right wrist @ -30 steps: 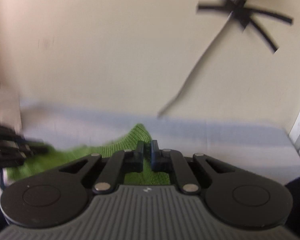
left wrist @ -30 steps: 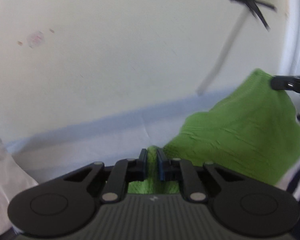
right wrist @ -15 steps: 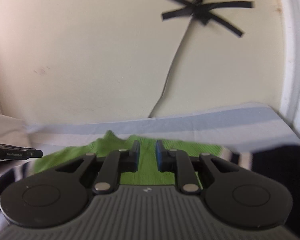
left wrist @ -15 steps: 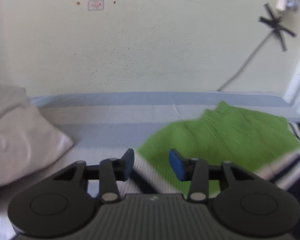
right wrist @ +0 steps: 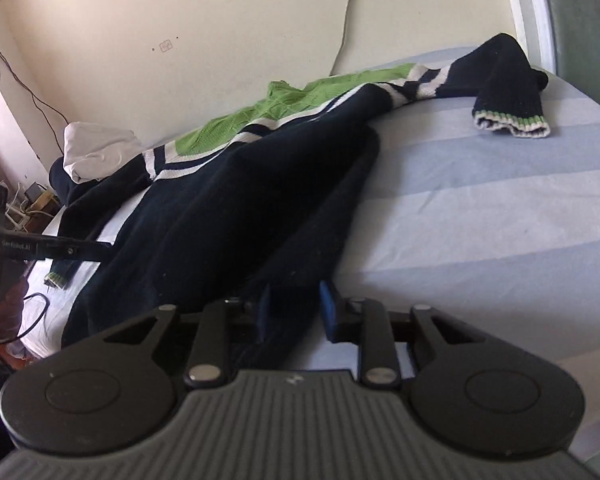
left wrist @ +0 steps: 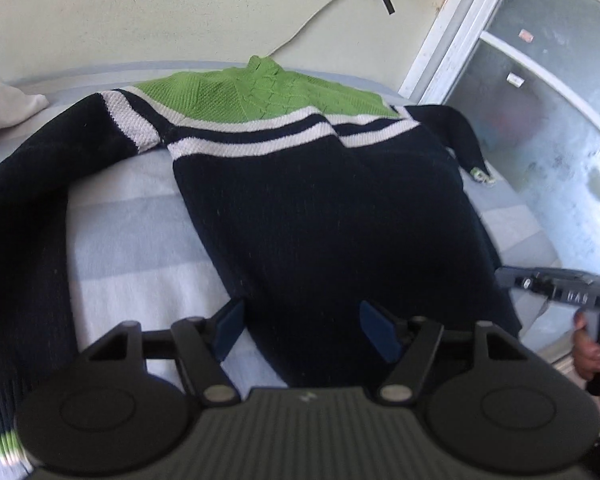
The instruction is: Fold small clothes
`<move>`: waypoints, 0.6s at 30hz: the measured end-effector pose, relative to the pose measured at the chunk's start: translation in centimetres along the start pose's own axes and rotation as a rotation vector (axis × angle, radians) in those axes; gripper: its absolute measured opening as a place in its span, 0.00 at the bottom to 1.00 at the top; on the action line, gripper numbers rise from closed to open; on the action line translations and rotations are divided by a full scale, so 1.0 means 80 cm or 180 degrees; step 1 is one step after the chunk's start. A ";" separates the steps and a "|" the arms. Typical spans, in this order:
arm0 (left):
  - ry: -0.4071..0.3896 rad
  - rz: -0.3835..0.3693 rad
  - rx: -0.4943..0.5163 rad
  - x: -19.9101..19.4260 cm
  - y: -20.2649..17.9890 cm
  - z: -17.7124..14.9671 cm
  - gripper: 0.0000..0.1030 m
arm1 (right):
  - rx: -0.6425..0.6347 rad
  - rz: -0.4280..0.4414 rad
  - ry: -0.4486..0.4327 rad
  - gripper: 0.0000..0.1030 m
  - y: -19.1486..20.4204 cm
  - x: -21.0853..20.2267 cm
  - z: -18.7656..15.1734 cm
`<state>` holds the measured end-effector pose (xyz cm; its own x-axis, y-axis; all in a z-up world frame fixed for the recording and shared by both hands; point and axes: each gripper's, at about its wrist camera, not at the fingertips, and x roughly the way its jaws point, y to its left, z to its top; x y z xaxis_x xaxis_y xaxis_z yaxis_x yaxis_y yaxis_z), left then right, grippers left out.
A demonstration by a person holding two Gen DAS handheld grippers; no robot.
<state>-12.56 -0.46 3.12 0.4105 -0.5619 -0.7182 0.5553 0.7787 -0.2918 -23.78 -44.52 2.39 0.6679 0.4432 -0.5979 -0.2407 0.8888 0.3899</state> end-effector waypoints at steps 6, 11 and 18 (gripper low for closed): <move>-0.0011 0.0235 -0.0025 -0.012 0.001 -0.005 0.22 | 0.0098 -0.0613 -0.0395 0.05 -0.019 -0.074 0.011; -0.0060 0.0277 -0.0047 -0.019 0.014 -0.006 0.28 | 0.0330 -0.1183 -0.0133 0.06 -0.059 -0.106 0.001; -0.0533 0.0715 -0.0242 -0.088 0.055 -0.002 0.54 | -0.0312 -0.1381 -0.0085 0.23 -0.023 -0.079 0.028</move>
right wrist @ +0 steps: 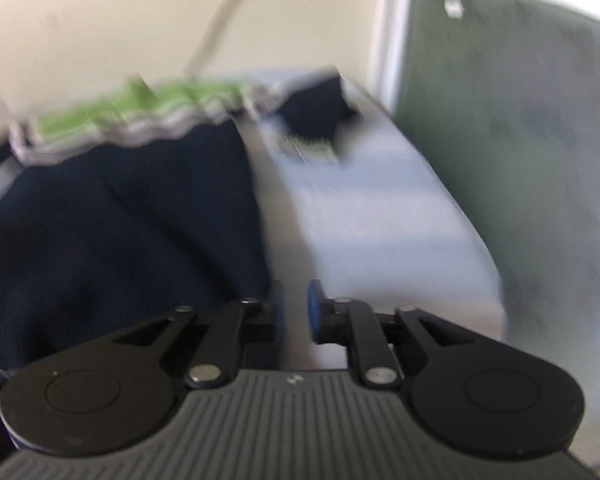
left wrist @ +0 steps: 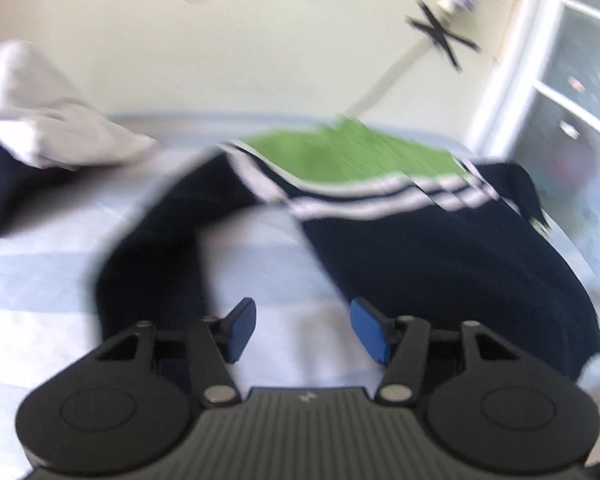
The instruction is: Fold small clothes
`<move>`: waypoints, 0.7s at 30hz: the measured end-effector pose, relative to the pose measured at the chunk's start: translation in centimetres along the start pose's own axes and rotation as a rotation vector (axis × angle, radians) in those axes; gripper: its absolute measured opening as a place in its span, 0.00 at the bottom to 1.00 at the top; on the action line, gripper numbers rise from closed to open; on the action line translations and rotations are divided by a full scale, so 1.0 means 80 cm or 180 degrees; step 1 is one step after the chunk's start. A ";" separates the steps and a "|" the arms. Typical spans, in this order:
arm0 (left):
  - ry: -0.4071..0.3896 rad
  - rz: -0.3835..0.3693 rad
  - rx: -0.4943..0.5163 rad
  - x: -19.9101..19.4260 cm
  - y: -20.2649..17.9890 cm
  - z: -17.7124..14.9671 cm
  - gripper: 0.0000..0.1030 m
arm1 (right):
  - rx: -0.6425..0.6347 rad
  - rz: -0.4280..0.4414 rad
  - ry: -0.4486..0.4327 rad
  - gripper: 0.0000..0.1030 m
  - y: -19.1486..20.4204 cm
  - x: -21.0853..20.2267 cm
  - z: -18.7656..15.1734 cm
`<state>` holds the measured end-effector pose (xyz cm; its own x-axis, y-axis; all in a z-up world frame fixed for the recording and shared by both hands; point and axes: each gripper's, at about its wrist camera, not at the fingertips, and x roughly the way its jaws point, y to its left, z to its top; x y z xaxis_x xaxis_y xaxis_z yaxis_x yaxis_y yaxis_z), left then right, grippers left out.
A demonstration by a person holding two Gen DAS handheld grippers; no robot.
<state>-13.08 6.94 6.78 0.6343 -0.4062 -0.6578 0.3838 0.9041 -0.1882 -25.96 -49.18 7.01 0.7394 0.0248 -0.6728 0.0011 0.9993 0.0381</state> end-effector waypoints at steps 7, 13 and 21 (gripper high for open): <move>-0.0366 0.0459 -0.0464 -0.055 0.075 -0.008 0.74 | -0.0505 0.1197 -0.0287 0.30 0.109 0.035 0.058; -0.0558 0.0657 -0.0783 -0.096 0.124 -0.032 0.85 | -0.1300 0.2012 -0.0286 0.39 0.280 0.080 0.090; -0.0789 0.0875 -0.1173 -0.142 0.169 -0.077 0.95 | -0.2344 0.2722 -0.0096 0.71 0.493 0.096 0.053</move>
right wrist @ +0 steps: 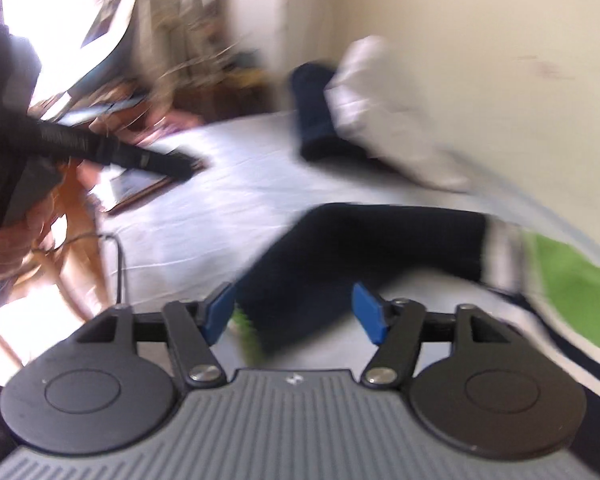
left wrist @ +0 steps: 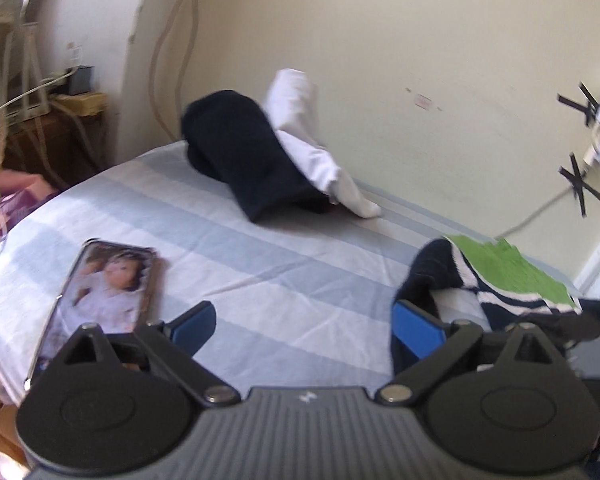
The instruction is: Fold small clothes
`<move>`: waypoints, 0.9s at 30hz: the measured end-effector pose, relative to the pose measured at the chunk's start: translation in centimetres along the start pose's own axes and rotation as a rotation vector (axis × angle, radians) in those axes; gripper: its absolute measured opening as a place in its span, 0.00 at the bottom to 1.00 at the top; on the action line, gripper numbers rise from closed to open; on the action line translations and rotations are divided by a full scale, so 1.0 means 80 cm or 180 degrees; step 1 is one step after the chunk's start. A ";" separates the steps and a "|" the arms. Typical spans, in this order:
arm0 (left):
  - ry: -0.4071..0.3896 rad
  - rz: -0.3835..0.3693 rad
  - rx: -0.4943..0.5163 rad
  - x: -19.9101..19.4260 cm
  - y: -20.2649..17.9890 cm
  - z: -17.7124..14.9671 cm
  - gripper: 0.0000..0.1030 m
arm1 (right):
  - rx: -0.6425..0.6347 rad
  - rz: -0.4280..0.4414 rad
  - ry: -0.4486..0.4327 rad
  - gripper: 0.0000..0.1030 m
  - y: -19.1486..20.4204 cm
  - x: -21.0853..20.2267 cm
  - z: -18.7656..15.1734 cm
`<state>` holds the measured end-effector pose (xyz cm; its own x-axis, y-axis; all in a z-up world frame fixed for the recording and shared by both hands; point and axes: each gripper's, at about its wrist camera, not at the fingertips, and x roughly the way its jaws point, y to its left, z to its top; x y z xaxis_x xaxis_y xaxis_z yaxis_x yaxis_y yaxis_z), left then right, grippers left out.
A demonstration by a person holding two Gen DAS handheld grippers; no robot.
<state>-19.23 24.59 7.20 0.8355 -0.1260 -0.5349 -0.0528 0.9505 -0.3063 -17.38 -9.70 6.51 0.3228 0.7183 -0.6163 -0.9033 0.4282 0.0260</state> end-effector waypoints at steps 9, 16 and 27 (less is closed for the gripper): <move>-0.0074 0.0108 -0.0361 0.002 0.022 0.011 0.95 | 0.0428 0.0201 -0.0541 0.07 -0.027 0.026 0.105; 0.0069 -0.0249 -0.0105 0.045 -0.037 0.022 0.95 | 0.2006 -0.0250 -0.2004 0.08 -0.242 -0.151 0.090; 0.0702 -0.0712 0.0534 0.275 -0.229 0.054 0.80 | 0.3875 -0.1811 -0.1749 0.52 -0.370 -0.245 -0.241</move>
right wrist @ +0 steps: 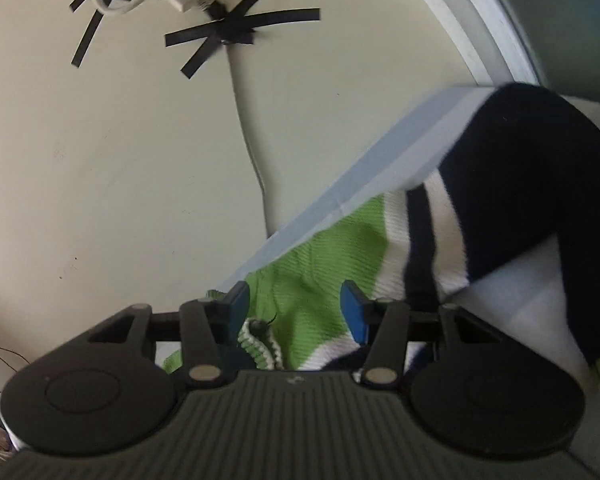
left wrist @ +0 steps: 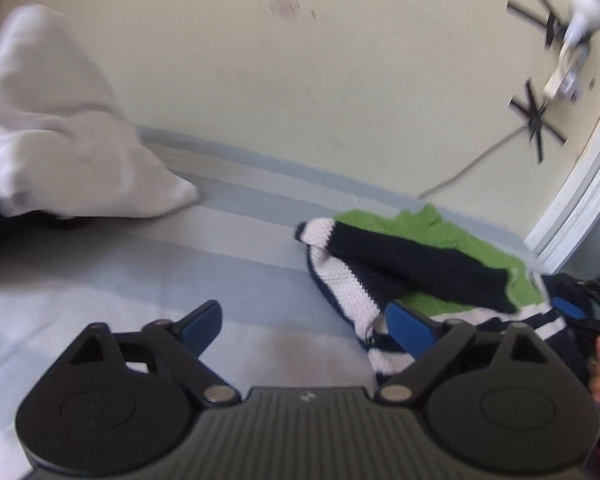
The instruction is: Fold small clothes
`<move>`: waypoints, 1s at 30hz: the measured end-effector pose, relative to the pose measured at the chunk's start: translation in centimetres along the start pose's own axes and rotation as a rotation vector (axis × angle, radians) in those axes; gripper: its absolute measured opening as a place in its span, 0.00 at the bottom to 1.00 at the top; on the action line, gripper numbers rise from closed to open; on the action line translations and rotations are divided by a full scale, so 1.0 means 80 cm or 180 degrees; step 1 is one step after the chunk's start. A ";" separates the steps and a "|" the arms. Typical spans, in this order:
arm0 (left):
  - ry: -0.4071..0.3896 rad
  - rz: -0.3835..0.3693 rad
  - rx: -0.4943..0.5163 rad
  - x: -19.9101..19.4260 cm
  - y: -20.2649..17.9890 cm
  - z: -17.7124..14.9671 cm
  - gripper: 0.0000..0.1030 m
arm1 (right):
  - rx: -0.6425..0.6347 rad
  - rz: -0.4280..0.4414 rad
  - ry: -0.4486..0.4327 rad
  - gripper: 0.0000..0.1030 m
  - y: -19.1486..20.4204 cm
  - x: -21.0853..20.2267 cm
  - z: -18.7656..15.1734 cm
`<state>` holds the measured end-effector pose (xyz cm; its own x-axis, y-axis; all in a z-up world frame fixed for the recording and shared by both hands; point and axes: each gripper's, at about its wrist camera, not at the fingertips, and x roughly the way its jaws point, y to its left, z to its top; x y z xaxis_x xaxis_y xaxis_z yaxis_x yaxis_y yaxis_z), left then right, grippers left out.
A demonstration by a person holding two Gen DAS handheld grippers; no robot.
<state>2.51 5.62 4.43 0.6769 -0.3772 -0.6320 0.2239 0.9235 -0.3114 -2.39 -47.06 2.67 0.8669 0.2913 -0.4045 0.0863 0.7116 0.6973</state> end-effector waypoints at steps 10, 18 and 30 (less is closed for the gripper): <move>0.0016 0.0094 -0.0312 0.088 0.012 0.051 0.48 | 0.0039 0.0236 0.0047 0.61 -0.009 0.020 -0.021; -0.0141 -0.0372 -0.0514 0.138 -0.001 0.071 0.60 | 0.0033 0.0357 0.0105 0.62 -0.007 0.018 -0.022; -0.0055 -0.0639 -0.0632 0.151 0.021 0.069 0.61 | -0.3359 0.0098 0.0816 0.59 0.184 0.055 -0.105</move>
<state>14.94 2.99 0.14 0.6451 -0.5484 -0.5321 0.2142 0.7982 -0.5630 -1.43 -29.91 6.16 0.7227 0.3561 -0.5924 -0.5055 0.8568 -0.1016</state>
